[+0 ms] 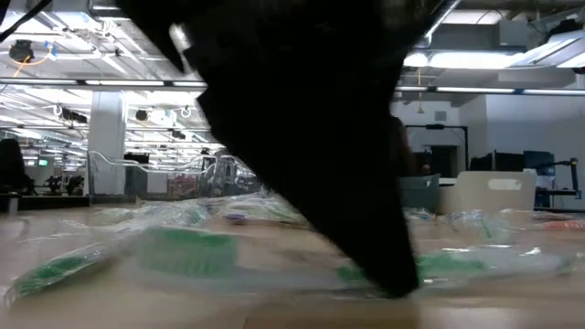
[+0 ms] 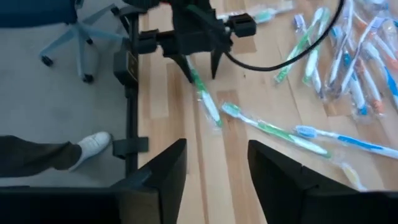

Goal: Pick & Place Toothbrushes
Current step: Put the green toothbrush into the white bin

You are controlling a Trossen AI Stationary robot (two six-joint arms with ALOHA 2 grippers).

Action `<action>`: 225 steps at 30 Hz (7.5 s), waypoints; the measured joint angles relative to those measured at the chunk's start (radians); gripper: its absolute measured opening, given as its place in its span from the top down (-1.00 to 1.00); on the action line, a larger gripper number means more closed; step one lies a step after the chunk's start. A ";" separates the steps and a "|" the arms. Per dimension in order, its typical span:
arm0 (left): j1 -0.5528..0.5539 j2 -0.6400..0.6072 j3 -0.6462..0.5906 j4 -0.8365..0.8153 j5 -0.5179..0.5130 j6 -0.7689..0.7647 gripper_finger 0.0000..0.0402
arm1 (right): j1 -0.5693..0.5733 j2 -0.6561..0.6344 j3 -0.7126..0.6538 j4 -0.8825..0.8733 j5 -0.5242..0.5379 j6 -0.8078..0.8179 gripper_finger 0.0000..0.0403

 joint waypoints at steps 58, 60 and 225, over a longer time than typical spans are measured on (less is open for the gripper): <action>0.468 -0.941 -0.454 0.408 0.115 0.149 0.98 | -0.815 -0.460 -0.066 0.676 -0.217 -0.594 0.30; 0.549 -1.011 -0.606 0.667 0.239 0.080 0.98 | -0.847 -0.462 -0.135 0.814 -0.272 -0.594 0.30; 0.515 -1.196 -0.882 0.995 0.322 -0.239 0.28 | -2.071 -0.235 -0.148 -0.067 -0.524 -0.279 0.94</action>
